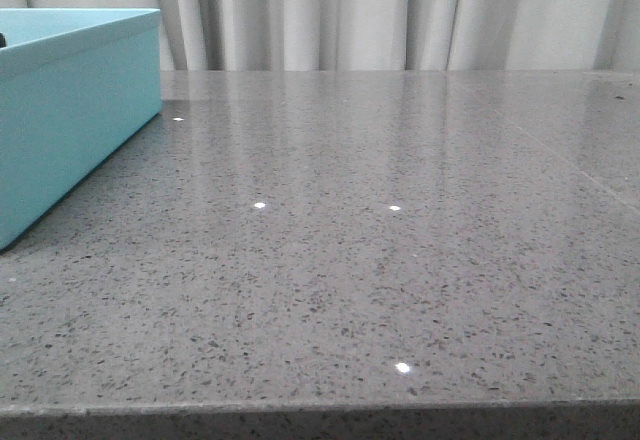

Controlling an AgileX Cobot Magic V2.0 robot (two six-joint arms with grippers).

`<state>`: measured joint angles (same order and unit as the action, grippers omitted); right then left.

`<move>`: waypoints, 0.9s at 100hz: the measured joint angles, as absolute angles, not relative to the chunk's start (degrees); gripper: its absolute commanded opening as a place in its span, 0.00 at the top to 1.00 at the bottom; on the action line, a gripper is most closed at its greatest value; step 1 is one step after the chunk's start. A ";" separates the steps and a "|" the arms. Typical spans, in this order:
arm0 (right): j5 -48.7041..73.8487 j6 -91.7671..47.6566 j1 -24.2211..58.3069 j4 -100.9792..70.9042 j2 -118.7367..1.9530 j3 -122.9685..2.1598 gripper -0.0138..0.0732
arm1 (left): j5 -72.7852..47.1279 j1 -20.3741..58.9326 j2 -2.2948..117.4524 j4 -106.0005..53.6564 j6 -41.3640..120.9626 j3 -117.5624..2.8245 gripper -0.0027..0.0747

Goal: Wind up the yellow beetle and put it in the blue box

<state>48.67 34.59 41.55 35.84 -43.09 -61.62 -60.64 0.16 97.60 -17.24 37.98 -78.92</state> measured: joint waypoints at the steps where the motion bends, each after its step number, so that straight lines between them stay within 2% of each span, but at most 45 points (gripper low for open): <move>1: 48.67 34.59 41.55 35.84 -43.09 -61.62 0.33 | -60.64 0.16 97.60 -17.24 37.85 -78.94 0.24; 26: 48.80 34.51 41.55 35.84 -43.09 -61.62 0.33 | -62.13 0.16 95.95 -17.65 34.62 -83.74 0.24; 50: 48.80 34.51 41.55 35.84 -43.09 -61.62 0.33 | -59.24 0.16 82.60 -23.09 33.98 -84.21 0.24; 69: 49.53 34.51 41.55 38.13 -43.09 -61.62 0.33 | -50.52 0.16 67.86 -26.44 33.98 -76.95 0.24; 90: 51.57 34.51 41.55 42.87 -42.21 -59.85 0.33 | -41.41 0.16 51.36 -29.06 33.98 -62.97 0.25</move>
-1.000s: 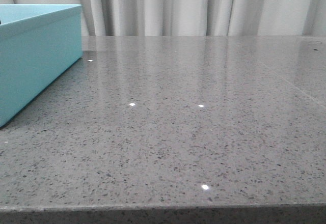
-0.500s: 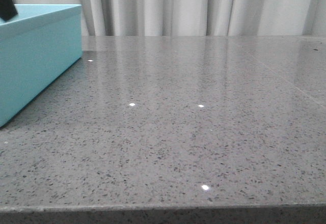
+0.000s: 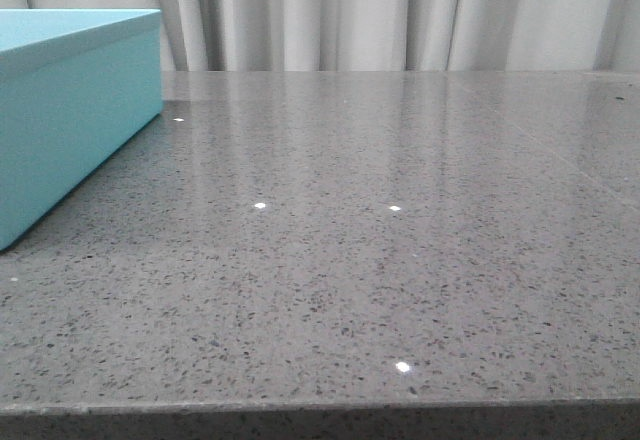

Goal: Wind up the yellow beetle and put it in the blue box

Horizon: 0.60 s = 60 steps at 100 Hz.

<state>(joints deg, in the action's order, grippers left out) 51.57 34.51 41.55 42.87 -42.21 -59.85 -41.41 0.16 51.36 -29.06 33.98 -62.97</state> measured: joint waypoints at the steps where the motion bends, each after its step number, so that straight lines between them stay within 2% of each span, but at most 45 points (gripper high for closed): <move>1: 51.57 34.51 41.55 43.03 -42.08 -59.68 0.33 | -41.03 0.16 50.77 -29.06 33.98 -61.95 0.25; 32: 51.10 34.51 41.55 45.88 -32.14 -47.89 0.33 | -32.71 0.16 26.20 -32.92 33.98 -39.36 0.27; 60: 43.66 34.51 41.55 47.85 -19.05 -35.07 0.33 | -27.58 0.16 5.72 -38.19 33.95 -21.46 0.27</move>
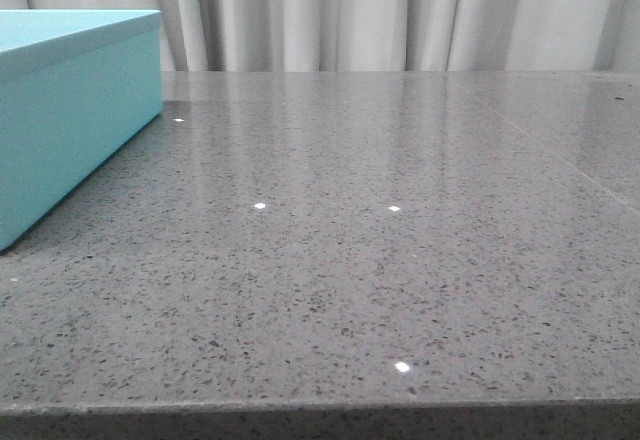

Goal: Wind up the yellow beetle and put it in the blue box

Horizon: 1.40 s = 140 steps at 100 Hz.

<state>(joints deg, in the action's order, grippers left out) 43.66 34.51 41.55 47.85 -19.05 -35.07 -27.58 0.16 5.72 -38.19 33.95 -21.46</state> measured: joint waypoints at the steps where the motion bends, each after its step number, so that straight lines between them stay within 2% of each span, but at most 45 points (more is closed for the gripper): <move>1: 43.47 34.51 41.55 48.00 -18.44 -34.42 0.33 | -27.58 0.16 5.01 -38.32 33.95 -21.17 0.27; 28: 39.27 35.01 41.55 48.25 -10.88 -25.15 0.33 | -24.09 0.16 -0.19 -40.08 33.85 -16.49 0.28; 35: 38.83 35.01 41.55 48.25 -10.68 -24.89 0.35 | -23.84 0.16 -0.19 -40.08 33.85 -16.49 0.31; 44: 37.65 35.17 41.55 48.77 -10.68 -24.89 0.46 | -23.48 0.16 -0.19 -40.19 33.85 -16.49 0.44; 64: 36.31 35.13 41.55 50.48 -10.68 -24.89 0.90 | -23.25 0.16 -0.19 -40.41 33.85 -16.49 0.91; 66: 36.27 35.13 41.55 50.47 -10.68 -24.89 0.93 | -23.25 0.16 -0.19 -40.41 33.85 -16.49 0.96; 68: 36.27 35.13 41.55 50.47 -10.68 -24.89 0.92 | -23.25 0.16 -0.19 -40.41 33.85 -16.49 0.98; 140: 36.04 35.22 41.55 50.59 -10.68 -24.89 0.92 | -23.25 0.16 -0.19 -40.62 33.85 -16.49 0.99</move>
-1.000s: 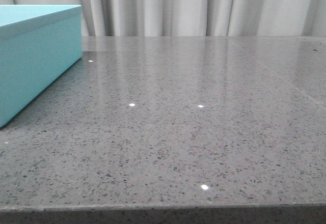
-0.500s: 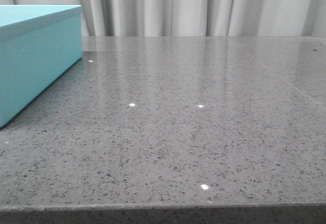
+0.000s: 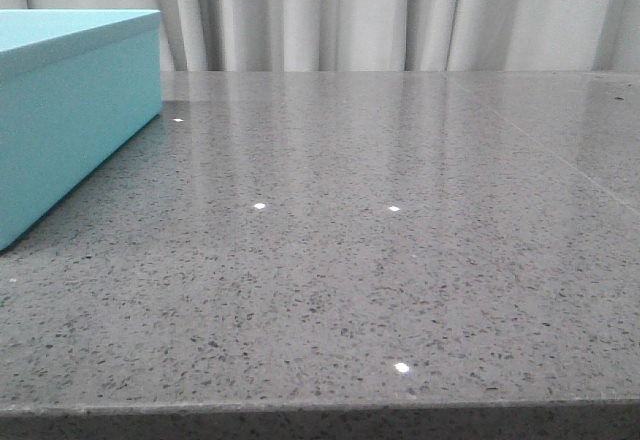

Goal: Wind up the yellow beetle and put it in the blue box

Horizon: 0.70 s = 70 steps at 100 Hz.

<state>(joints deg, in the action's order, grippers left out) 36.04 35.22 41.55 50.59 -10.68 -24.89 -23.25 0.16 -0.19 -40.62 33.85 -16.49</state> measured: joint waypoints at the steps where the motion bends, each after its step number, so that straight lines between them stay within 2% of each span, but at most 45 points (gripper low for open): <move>1: 36.04 35.22 41.55 50.69 -10.68 -24.89 0.92 | -23.25 0.16 -0.19 -40.62 33.85 -16.49 0.99; 18: 36.04 35.22 41.55 50.69 -10.68 -24.89 0.92 | -23.25 0.16 -0.19 -40.27 33.85 -16.49 0.99; 31: 36.04 35.22 41.55 50.69 -10.68 -24.81 0.92 | -23.25 0.16 -0.19 -31.30 32.84 -16.27 0.99; 38: 36.04 35.22 41.55 50.69 -10.68 -24.81 0.92 | -23.25 0.16 -0.19 -24.16 27.20 -15.11 0.99; 52: 36.04 35.22 41.55 50.70 -10.68 -24.81 0.92 | -22.45 0.16 -0.19 -6.64 5.67 -11.03 0.99; 61: 36.04 35.22 41.55 50.70 -10.68 -24.81 0.92 | -17.91 0.16 -0.19 2.79 -5.34 -6.78 0.99; 70: 36.04 35.22 41.55 50.70 -10.68 -24.81 0.92 | -12.02 0.16 -0.19 7.23 -8.85 -3.14 0.99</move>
<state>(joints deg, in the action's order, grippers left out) 36.04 35.22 41.55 50.70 -10.68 -24.81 -12.02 0.16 -0.19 7.23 -8.85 -3.14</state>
